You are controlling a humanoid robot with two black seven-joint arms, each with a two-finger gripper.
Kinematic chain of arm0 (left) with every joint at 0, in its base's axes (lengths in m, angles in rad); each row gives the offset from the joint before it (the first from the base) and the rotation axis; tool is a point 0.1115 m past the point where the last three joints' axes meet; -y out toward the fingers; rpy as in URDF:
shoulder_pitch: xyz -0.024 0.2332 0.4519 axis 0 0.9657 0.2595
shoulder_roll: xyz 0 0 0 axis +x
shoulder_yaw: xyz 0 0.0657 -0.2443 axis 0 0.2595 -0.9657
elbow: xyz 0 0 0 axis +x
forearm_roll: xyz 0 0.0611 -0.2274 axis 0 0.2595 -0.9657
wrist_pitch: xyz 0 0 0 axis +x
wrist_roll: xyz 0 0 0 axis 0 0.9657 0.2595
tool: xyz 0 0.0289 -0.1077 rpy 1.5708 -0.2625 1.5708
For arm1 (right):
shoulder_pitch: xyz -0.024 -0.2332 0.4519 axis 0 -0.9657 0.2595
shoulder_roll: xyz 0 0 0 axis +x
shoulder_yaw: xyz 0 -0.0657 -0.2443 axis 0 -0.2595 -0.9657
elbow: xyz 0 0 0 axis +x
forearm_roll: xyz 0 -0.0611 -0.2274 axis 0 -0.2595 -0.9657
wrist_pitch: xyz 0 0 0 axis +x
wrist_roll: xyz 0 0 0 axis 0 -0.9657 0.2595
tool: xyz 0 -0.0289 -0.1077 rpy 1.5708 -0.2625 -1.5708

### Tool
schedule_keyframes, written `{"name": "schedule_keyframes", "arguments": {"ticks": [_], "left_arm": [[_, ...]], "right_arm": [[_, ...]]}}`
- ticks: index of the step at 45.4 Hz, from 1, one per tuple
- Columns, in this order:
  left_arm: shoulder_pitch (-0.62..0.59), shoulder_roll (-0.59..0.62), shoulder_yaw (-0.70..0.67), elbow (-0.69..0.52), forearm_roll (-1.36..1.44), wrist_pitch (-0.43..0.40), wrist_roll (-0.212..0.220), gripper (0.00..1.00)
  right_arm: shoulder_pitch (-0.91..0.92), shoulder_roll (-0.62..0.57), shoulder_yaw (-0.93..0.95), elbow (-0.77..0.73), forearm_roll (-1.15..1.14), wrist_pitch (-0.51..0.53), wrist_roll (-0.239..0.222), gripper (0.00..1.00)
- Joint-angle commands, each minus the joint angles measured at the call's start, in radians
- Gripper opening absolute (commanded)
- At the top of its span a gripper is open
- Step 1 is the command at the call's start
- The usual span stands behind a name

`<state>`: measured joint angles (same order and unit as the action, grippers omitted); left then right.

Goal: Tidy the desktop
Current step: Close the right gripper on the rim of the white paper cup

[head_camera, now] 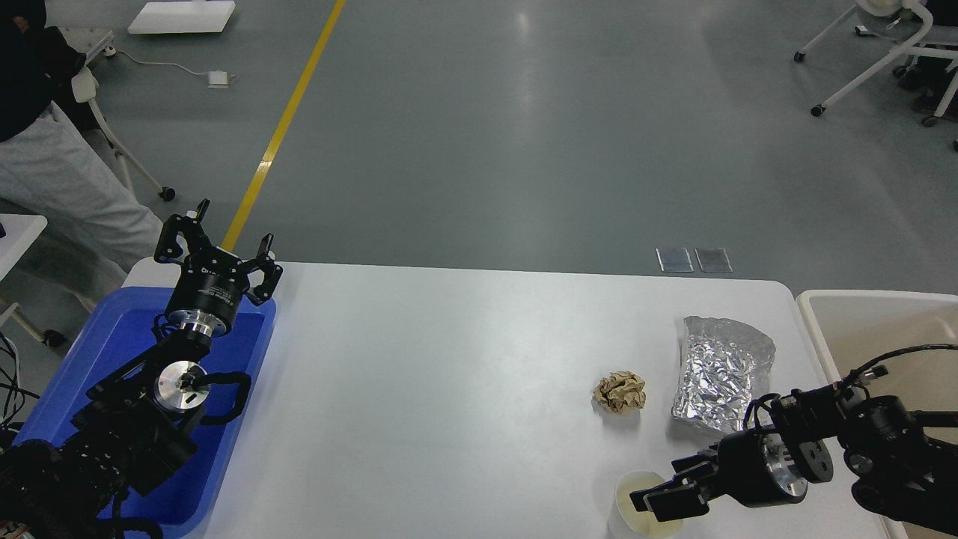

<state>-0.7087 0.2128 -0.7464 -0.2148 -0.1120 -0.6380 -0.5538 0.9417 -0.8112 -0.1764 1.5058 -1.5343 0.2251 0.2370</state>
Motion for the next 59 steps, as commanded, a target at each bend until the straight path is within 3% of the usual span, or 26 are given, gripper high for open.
{"name": "schedule_keyframes", "arguments": {"ticks": [1, 11, 23, 24, 28, 34, 40, 43, 54, 59], "left_arm": [[0.000, 0.000, -0.001, 0.000, 0.000, 0.000, 0.000, 1.00], [0.000, 0.000, -0.001, 0.000, 0.000, 0.000, 0.000, 1.00], [0.000, 0.000, -0.001, 0.000, 0.000, 0.000, 0.000, 1.00], [0.000, 0.000, 0.001, 0.000, 0.000, 0.000, 0.000, 1.00], [0.000, 0.000, -0.001, 0.000, 0.000, 0.000, 0.000, 1.00], [0.000, 0.000, -0.001, 0.000, 0.000, 0.000, 0.000, 1.00], [0.000, 0.000, 0.001, 0.000, 0.000, 0.000, 0.000, 1.00], [0.000, 0.000, -0.001, 0.000, 0.000, 0.000, 0.000, 1.00], [0.000, 0.000, -0.001, 0.000, 0.000, 0.000, 0.000, 1.00], [0.000, 0.000, 0.001, 0.000, 0.000, 0.000, 0.000, 1.00]], "right_arm": [[-0.021, 0.003, 0.000, -0.022, -0.026, -0.023, -0.001, 1.00], [-0.075, 0.010, -0.001, -0.039, -0.032, -0.110, 0.001, 0.99], [-0.080, 0.010, 0.009, -0.048, -0.030, -0.124, 0.004, 0.74], [-0.080, 0.010, 0.009, -0.048, -0.030, -0.124, 0.004, 0.71], [-0.078, 0.010, 0.009, -0.048, -0.032, -0.124, 0.005, 0.40], [-0.075, 0.010, 0.011, -0.045, -0.032, -0.124, 0.007, 0.33], [-0.069, 0.006, 0.002, -0.039, -0.032, -0.121, 0.008, 0.14], [-0.069, 0.003, 0.000, -0.039, -0.032, -0.116, 0.010, 0.00], [-0.063, -0.002, -0.003, -0.039, -0.053, -0.110, 0.082, 0.00], [-0.060, -0.006, -0.002, -0.039, -0.055, -0.109, 0.085, 0.00]]}}
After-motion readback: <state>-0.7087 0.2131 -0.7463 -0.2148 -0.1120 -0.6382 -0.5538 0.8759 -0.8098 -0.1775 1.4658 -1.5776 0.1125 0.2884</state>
